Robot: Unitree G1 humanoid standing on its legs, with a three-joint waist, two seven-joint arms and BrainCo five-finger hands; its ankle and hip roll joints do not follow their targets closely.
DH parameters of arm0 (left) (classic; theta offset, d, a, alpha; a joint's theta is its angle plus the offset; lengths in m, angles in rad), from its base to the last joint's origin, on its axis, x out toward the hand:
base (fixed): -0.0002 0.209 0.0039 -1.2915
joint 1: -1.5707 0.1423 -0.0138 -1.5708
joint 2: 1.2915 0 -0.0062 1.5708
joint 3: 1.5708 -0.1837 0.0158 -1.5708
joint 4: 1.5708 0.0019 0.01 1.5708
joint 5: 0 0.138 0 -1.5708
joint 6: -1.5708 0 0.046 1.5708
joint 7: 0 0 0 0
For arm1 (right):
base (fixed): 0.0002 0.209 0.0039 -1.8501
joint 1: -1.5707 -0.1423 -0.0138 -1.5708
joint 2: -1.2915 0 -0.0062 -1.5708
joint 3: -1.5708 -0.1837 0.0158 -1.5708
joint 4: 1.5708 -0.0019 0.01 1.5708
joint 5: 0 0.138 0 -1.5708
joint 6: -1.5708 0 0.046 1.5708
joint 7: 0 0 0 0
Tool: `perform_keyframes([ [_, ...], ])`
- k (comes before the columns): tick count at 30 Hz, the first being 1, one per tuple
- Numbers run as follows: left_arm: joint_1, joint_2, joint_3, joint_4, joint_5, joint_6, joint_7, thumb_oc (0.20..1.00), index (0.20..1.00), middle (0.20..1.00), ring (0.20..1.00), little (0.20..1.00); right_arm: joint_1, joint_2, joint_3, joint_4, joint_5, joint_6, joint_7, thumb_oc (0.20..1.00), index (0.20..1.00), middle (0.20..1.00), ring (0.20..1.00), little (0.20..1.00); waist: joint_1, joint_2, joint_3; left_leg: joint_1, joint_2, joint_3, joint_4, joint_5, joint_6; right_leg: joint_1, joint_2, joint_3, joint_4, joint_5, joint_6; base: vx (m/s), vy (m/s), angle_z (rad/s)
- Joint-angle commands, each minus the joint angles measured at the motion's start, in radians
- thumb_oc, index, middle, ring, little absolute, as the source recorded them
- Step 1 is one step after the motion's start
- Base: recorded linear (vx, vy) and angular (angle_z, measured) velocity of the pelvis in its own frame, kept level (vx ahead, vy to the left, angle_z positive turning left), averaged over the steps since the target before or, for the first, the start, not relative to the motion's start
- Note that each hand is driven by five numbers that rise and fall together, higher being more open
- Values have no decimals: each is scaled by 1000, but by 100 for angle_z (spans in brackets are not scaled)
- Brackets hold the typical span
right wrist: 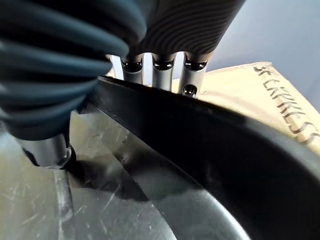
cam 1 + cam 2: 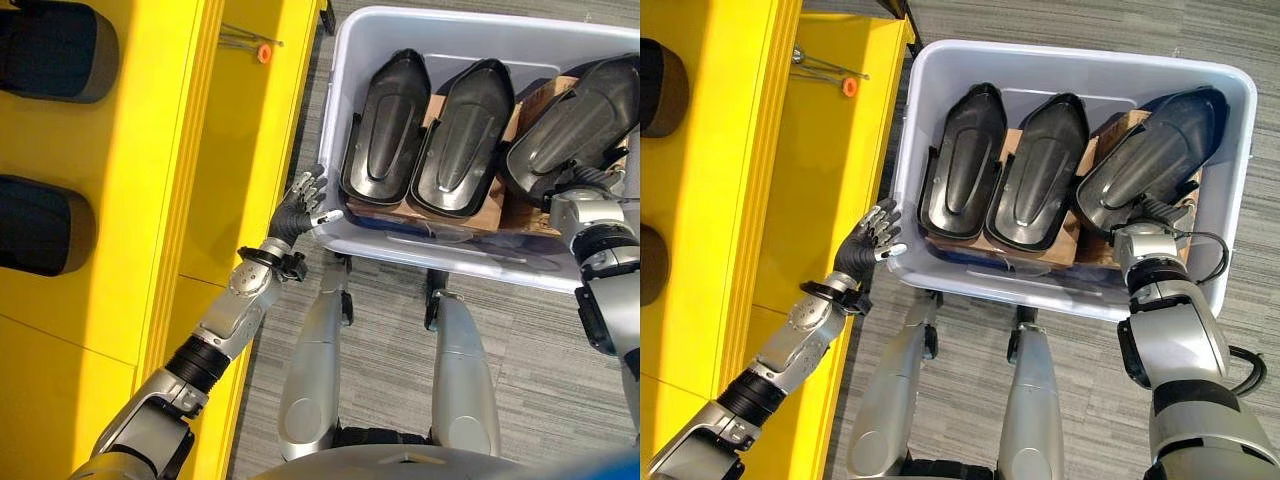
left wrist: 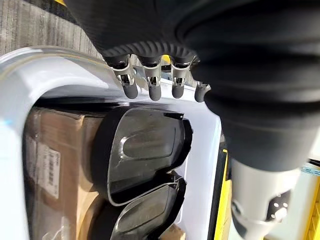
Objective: Move parts from the plastic box to the shelf.
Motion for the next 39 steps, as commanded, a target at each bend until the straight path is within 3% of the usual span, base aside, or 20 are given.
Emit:
perform_keyframes([
  [1,-21,-2,-11,-61,-7,-85,8,1000,1000,1000,1000,1000,62,59,11,36,-57,-32,59,200,200,200,200,200,30,56,10,3,-105,44,114,-189,55,-26,40,-39,6,27,-14,-84,11,1],
  [6,-14,-6,-24,-55,-11,-102,12,1000,1000,1000,1000,1000,81,64,13,5,-103,-86,1,200,200,200,200,200,19,54,10,37,-109,43,103,-213,48,0,38,-25,-1,5,-6,6,2,-1],
  [7,-21,-9,-20,-50,-9,-109,12,1000,1000,1000,1000,1000,74,68,14,-8,-108,-100,-21,200,200,200,200,200,21,58,10,20,-100,51,92,-186,53,-17,45,-31,-14,33,-13,-80,1,-3],
  [11,-15,-14,-17,-43,-7,-120,14,1000,1000,1000,1000,1000,85,76,12,-35,-113,-124,-65,200,200,200,200,200,16,57,10,29,-98,55,82,-185,52,-11,48,-25,-24,35,-12,-22,0,-2],
  [17,-12,-25,-4,-22,-2,-141,7,1000,1000,1000,1000,1000,118,91,18,-125,-269,-250,-213,200,200,200,200,200,0,49,10,61,-94,56,55,-183,49,15,54,-16,-48,40,-9,-12,-13,-6],
  [25,-7,-50,7,-9,15,-154,5,1000,1000,1000,1000,1000,159,114,14,-267,-390,-343,-338,200,200,200,200,200,-18,42,10,103,-90,55,31,-180,44,52,57,-2,-75,43,-7,-9,-8,-4],
  [31,-8,-66,13,-14,30,-138,9,1000,1000,1000,1000,1000,174,119,11,-394,-503,-390,-409,200,200,200,200,200,-31,37,10,152,-86,54,6,-177,38,97,55,3,-103,45,-5,-4,-12,-6],
  [39,10,-77,31,-31,44,-120,11,1000,1000,1000,1000,1000,216,103,-11,-582,-595,-382,-454,200,200,200,200,200,-50,20,10,225,-75,56,-15,-182,31,161,56,13,-142,56,-2,1,-1,-1],
])
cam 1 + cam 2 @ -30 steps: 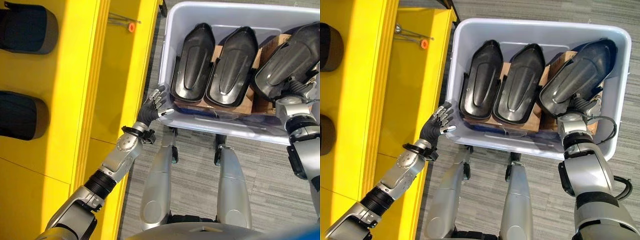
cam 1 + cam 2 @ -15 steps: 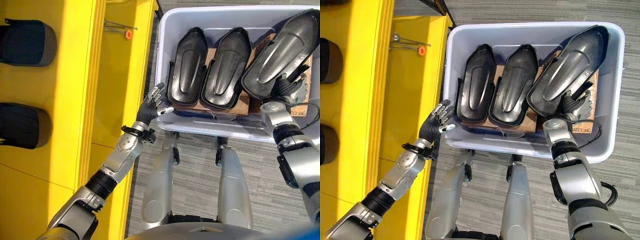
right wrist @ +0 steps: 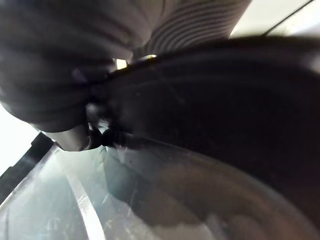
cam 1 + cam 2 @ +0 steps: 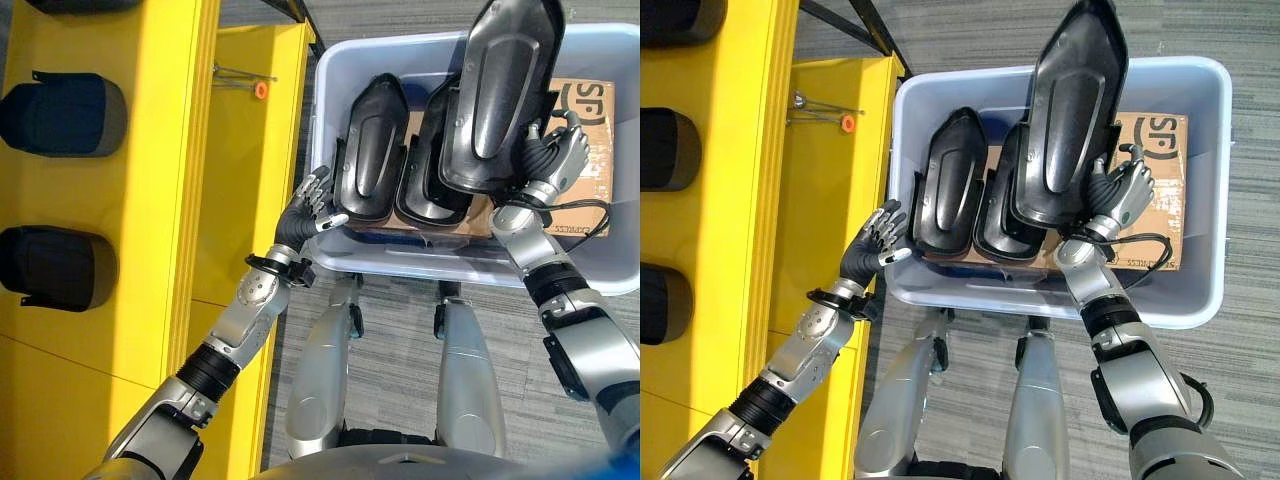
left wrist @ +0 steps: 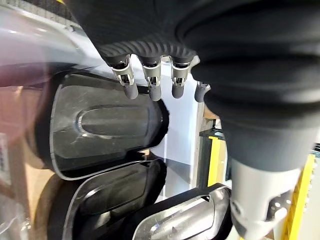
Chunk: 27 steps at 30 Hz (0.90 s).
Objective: Move parts from the plastic box to the shelf.
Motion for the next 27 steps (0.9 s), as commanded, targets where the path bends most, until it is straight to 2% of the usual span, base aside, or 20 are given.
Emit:
perform_keyframes([
  [1,-21,-21,26,-37,26,-41,7,1000,1000,1000,1000,1000,-52,-35,-50,-94,-69,-64,-73,200,200,200,200,200,-13,-31,21,96,-73,2,48,-204,23,75,48,-37,-93,37,-15,20,-5,-4],
  [4,-10,-18,40,-60,21,-23,7,1000,1000,1000,1000,1000,-25,-25,-93,-190,7,-108,-26,200,200,200,200,200,-22,-41,21,158,-71,-2,40,-217,20,137,42,-34,-113,34,-12,48,-9,-4],
  [10,7,-24,60,-66,29,-6,4,1000,1000,1000,1000,1000,11,16,-119,-287,114,-125,70,200,200,200,200,200,-27,-58,21,241,-60,-13,22,-222,11,222,37,-44,-134,28,-17,44,-28,0],
  [14,28,-22,76,-65,30,2,-15,1000,1000,1000,1000,1000,26,27,-116,-334,158,-116,192,200,200,200,200,200,-19,-65,6,281,-53,-24,14,-218,0,274,39,-59,-143,19,-28,38,-49,4],
  [15,39,-19,84,-64,31,2,-24,1000,1000,1000,1000,1000,32,30,-111,-346,183,-117,250,200,200,200,200,200,-15,-69,-2,291,-50,-29,11,-216,-4,289,40,-65,-148,16,-30,30,-67,11],
  [20,84,-11,119,-68,47,5,-58,1000,1000,1000,1000,1000,76,56,-59,-428,258,-79,420,200,200,200,200,200,11,-92,-38,326,-29,-55,-13,-197,-20,350,42,-103,-162,4,-43,35,-85,18],
  [21,103,-8,131,-74,56,2,-70,1000,1000,1000,1000,1000,102,67,-39,-457,304,-63,471,200,200,200,200,200,20,-100,-48,333,-20,-69,-20,-187,-26,370,46,-113,-161,-4,-48,39,-85,23],
  [23,124,-7,145,-79,65,-2,-81,1000,1000,1000,1000,1000,128,76,-27,-475,329,-65,511,200,200,200,200,200,28,-108,-60,339,-13,-82,-29,-178,-29,389,49,-121,-163,-9,-51,46,-71,22],
  [24,147,-7,157,-81,69,-9,-88,1000,1000,1000,1000,1000,157,87,-8,-483,370,-65,573,200,200,200,200,200,39,-115,-76,346,-1,-97,-39,-165,-36,408,53,-134,-160,-20,-56,59,-58,26],
  [27,180,-11,178,-82,78,-33,-86,1000,1000,1000,1000,1000,194,108,20,-493,404,-69,649,200,200,200,200,200,55,-128,-105,359,25,-94,-48,-147,-45,446,55,-167,-162,-35,-63,94,-37,32],
])
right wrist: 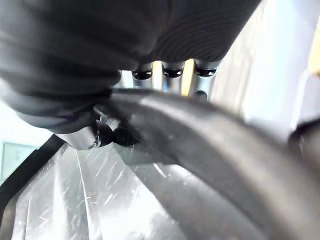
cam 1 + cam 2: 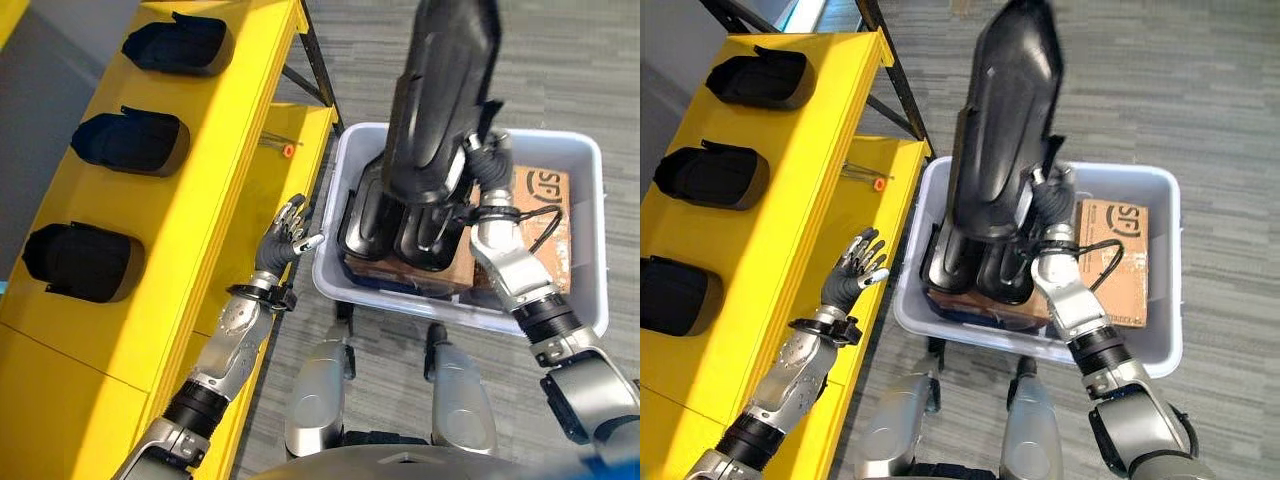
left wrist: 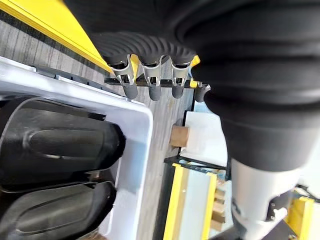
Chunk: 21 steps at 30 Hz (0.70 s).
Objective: Move parts from the plastic box to the shelf.
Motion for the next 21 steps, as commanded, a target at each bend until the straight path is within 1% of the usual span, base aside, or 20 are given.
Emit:
perform_keyframes([
  [1,-21,19,37,-38,48,-81,-21,1000,1000,1000,1000,1000,-25,34,-12,-78,52,-60,111,200,200,200,200,200,9,-59,-68,67,21,34,21,-116,-46,128,35,-79,-155,50,-21,57,-4,41],
  [2,-20,16,41,-38,57,-81,-32,1000,1000,1000,1000,1000,-6,42,-9,-91,61,-53,111,200,200,200,200,200,4,-64,-75,72,34,65,24,-113,-49,138,29,-102,-144,38,-22,55,4,69],
  [3,-21,11,43,-40,71,-83,-48,1000,1000,1000,1000,1000,20,47,-9,-106,74,-49,119,200,200,200,200,200,-3,-67,-91,71,59,118,22,-106,-53,145,26,-136,-149,40,-23,27,17,73],
  [4,-24,8,43,-42,77,-79,-56,1000,1000,1000,1000,1000,30,49,-9,-112,78,-51,118,200,200,200,200,200,-8,-68,-97,73,69,145,21,-104,-55,148,23,-152,-149,38,-22,72,31,94],
  [5,-32,7,41,-43,80,-74,-62,1000,1000,1000,1000,1000,45,53,-8,-120,81,-45,117,200,200,200,200,200,-17,-76,-109,85,71,170,15,-112,-64,162,13,-165,-148,21,-15,65,18,87],
  [6,-32,7,41,-43,80,-74,-62,1000,1000,1000,1000,1000,45,53,-8,-120,81,-45,117,200,200,200,200,200,-17,-76,-109,85,71,170,15,-112,-64,162,13,-165,-148,21,-15,70,82,89],
  [7,-43,5,39,-48,85,-71,-60,1000,1000,1000,1000,1000,62,61,-2,-128,90,-33,131,200,200,200,200,200,-20,-74,-116,80,80,195,16,-98,-60,171,10,-194,-148,28,-18,70,161,90],
  [9,-47,6,41,-66,94,-62,-35,1000,1000,1000,1000,1000,82,74,10,-126,117,-20,168,200,200,200,200,200,-9,-78,-132,89,68,189,15,-102,-57,197,4,-213,-147,23,-13,144,237,78],
  [10,-49,6,43,-72,92,-54,-33,1000,1000,1000,1000,1000,88,81,19,-126,124,-16,172,200,200,200,200,200,-2,-79,-138,94,60,183,14,-104,-54,209,3,-220,-151,22,-13,122,164,42],
  [13,-40,14,53,-92,109,-36,-54,1000,1000,1000,1000,1000,101,104,36,-123,150,-10,186,200,200,200,200,200,17,-84,-155,113,38,170,1,-109,-46,236,-2,-235,-169,28,-4,148,184,27],
  [14,-33,26,57,-119,156,-28,-68,1000,1000,1000,1000,1000,109,113,47,-123,154,-15,191,200,200,200,200,200,32,-87,-163,124,22,162,-8,-114,-38,252,-6,-242,-186,37,6,156,235,40],
  [16,-27,38,58,-132,194,-41,-61,1000,1000,1000,1000,1000,111,120,53,-124,159,-20,200,200,200,200,200,200,43,-89,-166,131,12,157,-15,-118,-31,264,-9,-246,-200,43,13,100,192,34],
  [17,-28,56,63,-150,207,-52,-72,1000,1000,1000,1000,1000,109,128,63,-134,161,-27,193,200,200,200,200,200,56,-92,-168,138,-4,151,-24,-124,-22,280,-13,-252,-219,50,23,65,171,35],
  [18,-28,61,64,-156,211,-60,-76,1000,1000,1000,1000,1000,109,129,66,-138,164,-29,191,200,200,200,200,200,60,-93,-168,139,-9,149,-26,-126,-19,283,-14,-254,-223,52,26,78,251,45],
  [19,-28,77,72,-180,206,-89,-103,1000,1000,1000,1000,1000,107,133,70,-154,160,-34,183,200,200,200,200,200,75,-96,-169,142,-25,144,-34,-133,-7,291,-22,-259,-234,62,40,42,209,40],
  [21,-29,85,80,-203,212,-108,-112,1000,1000,1000,1000,1000,100,138,72,-158,154,-36,180,200,200,200,200,200,86,-98,-168,147,-36,141,-40,-136,2,295,-31,-261,-241,71,53,23,184,37],
])
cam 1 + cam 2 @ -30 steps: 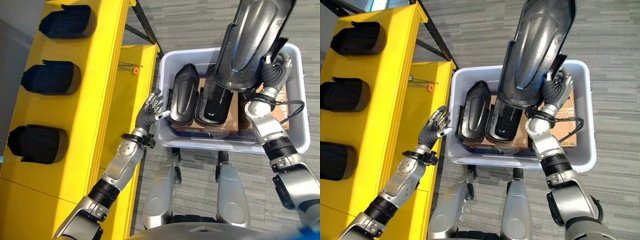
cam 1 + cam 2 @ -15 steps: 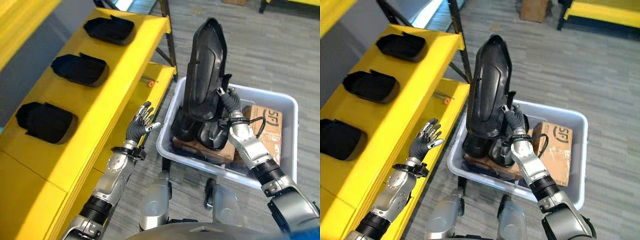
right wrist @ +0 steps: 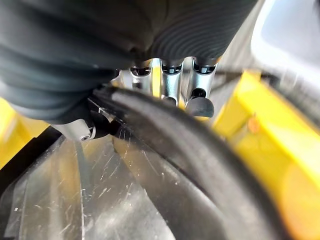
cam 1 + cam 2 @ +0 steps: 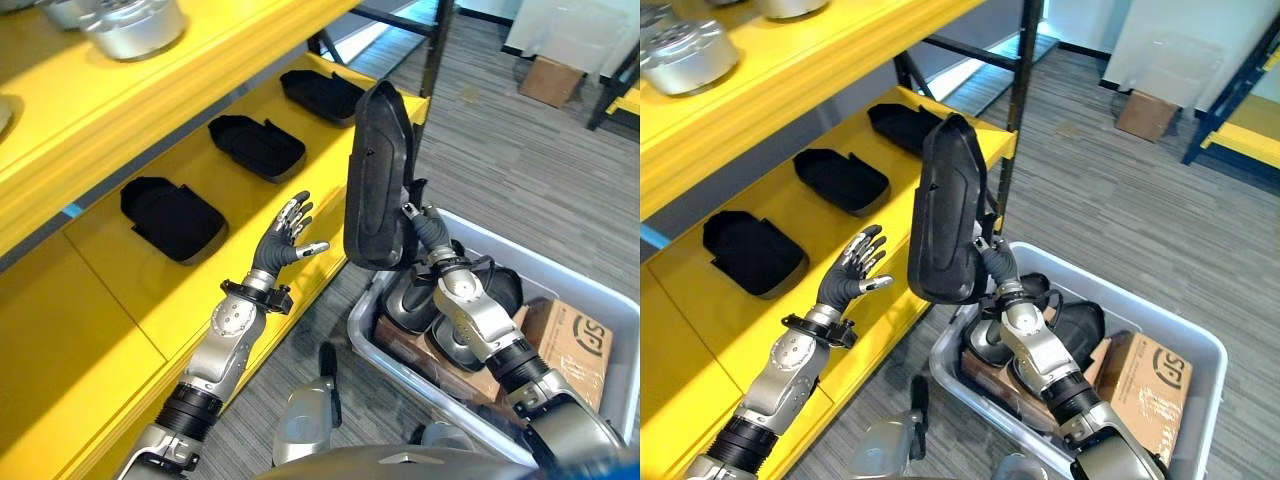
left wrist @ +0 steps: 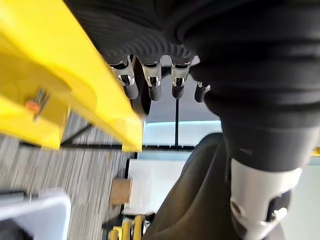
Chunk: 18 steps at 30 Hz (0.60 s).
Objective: Move parts from the plastic box to the shelf.
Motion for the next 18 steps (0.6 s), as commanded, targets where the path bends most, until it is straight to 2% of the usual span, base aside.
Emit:
perform_keyframes([
  [1,-9,41,48,-145,69,-142,-12,1000,1000,1000,1000,1000,-46,23,-25,-113,8,-77,-9,200,200,200,200,200,29,-11,17,109,22,8,-58,-125,-41,-63,57,15,1,74,13,12,210,34],
  [2,-10,52,70,-172,81,-174,38,1000,1000,1000,1000,1000,-50,30,-27,-119,6,-73,-13,200,200,200,200,200,43,-17,16,116,10,8,-68,-128,-30,-56,44,12,-10,85,30,11,231,25],
  [4,-11,55,83,-182,74,-179,52,1000,1000,1000,1000,1000,-50,37,-21,-121,7,-76,-20,200,200,200,200,200,50,-22,13,121,2,11,-76,-131,-21,-52,37,13,-18,97,40,4,130,17],
  [6,-19,65,101,-198,129,-179,78,1000,1000,1000,1000,1000,-49,60,-20,-116,9,-79,-24,200,200,200,200,200,61,-39,5,126,-16,15,-89,-144,2,-61,20,22,-5,160,65,-6,83,13],
  [9,-6,69,109,-212,129,-168,81,1000,1000,1000,1000,1000,-25,64,-23,-116,22,-90,-4,200,200,200,200,200,66,-54,-1,124,-32,13,-89,-156,22,-63,43,29,12,166,65,3,54,10],
  [10,-3,59,98,-202,114,-166,75,1000,1000,1000,1000,1000,-1,58,-19,-133,36,-73,-13,200,200,200,200,200,36,-58,-5,121,-50,-22,-93,-156,29,-102,134,133,29,160,47,18,50,7],
  [11,-3,49,94,-197,92,-163,65,1000,1000,1000,1000,1000,13,53,-20,-136,39,-65,-15,200,200,200,200,200,25,-63,-7,122,-66,-45,-97,-154,29,-102,174,169,23,143,29,18,41,4],
  [12,-3,46,92,-194,87,-164,63,1000,1000,1000,1000,1000,17,52,-20,-134,38,-64,-13,200,200,200,200,200,22,-63,-11,119,-68,-53,-100,-148,28,-107,190,181,17,148,24,15,31,60],
  [13,1,33,87,-185,73,-166,56,1000,1000,1000,1000,1000,34,48,-25,-131,26,-60,-5,200,200,200,200,200,8,-67,-17,109,-90,-84,-103,-137,25,-114,248,247,-5,147,4,-6,24,70],
  [16,2,8,81,-166,70,-166,82,1000,1000,1000,1000,1000,49,40,-36,-119,18,-58,21,200,200,200,200,200,-16,-77,-20,94,-119,-113,-100,-123,28,-116,339,347,-12,152,-20,-27,-12,49],
  [18,-3,-5,77,-147,51,-148,118,1000,1000,1000,1000,1000,68,36,-47,-108,16,-68,36,200,200,200,200,200,-23,-86,-24,76,-140,-130,-84,-118,33,-100,341,378,-49,161,-24,-43,-86,66],
])
